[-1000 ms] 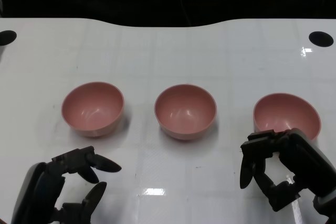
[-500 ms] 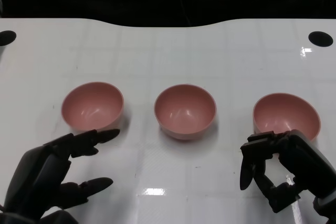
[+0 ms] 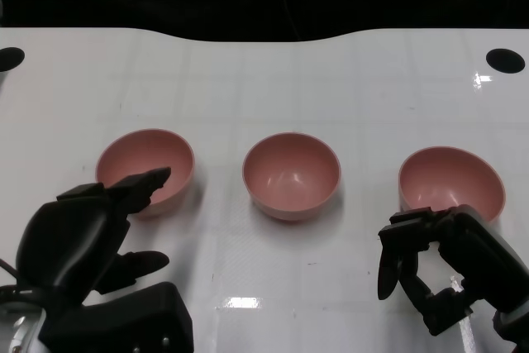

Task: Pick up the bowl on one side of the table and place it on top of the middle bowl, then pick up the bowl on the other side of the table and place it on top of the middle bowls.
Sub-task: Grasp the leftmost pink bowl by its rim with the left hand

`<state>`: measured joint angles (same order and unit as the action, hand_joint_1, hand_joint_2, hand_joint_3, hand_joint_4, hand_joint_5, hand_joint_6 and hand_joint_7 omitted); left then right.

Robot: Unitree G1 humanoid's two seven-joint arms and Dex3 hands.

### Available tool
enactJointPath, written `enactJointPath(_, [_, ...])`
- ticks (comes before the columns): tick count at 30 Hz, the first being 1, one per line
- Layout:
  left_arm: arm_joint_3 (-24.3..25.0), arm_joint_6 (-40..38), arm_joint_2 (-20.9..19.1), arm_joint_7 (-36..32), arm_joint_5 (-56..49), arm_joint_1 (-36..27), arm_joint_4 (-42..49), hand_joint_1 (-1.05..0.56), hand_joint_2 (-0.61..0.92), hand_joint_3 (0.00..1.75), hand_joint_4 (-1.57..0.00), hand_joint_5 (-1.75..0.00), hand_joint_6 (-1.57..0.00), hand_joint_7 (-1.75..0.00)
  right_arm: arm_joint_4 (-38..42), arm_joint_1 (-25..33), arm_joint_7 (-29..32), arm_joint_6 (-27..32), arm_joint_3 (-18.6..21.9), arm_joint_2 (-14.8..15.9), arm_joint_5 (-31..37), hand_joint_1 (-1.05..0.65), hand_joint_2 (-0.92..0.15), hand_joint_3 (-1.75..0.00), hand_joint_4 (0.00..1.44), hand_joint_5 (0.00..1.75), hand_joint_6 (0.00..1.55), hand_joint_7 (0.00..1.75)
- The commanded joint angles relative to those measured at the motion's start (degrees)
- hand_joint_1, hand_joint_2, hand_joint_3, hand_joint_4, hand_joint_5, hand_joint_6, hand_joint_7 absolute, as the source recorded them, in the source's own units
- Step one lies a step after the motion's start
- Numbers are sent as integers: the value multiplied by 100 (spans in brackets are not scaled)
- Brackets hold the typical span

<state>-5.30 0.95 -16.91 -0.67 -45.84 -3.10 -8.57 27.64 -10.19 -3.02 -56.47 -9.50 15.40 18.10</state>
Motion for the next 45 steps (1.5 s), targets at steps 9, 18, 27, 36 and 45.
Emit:
enactJointPath(9, [-478, -750, -170, 89, -929, 456, 43, -61, 92, 10, -34, -29, -32, 0, -15, -2, 23, 27, 29, 24, -30, 42, 2, -173, 107, 166, 109, 117])
enactJointPath(18, [-661, -1040, -214, 77, -1056, 536, 30, -62, 92, 11, -32, -29, -31, 0, -18, -1, 23, 29, 29, 24, -28, 42, 2, -173, 106, 167, 109, 117])
enactJointPath(27, [-1060, -1512, -38, -11, -1515, 1361, 1184, -61, 92, 8, -33, -31, -33, -1, -45, 8, 42, 25, 26, 8, -3, 40, 1, -173, 105, 167, 108, 117])
enactJointPath(36, [-1755, -2111, 257, -289, -1681, 2589, 3100, -59, 92, 10, -33, -29, -33, 0, -24, 1, 60, 36, 15, -20, 19, 36, 0, -171, 105, 164, 107, 118])
enactJointPath(45, [-2067, -2178, 324, -365, -1529, 2956, 3755, -61, 92, 10, -35, -28, -35, -1, -65, 9, 58, 64, 15, -13, 36, 38, -1, -171, 105, 165, 107, 118])
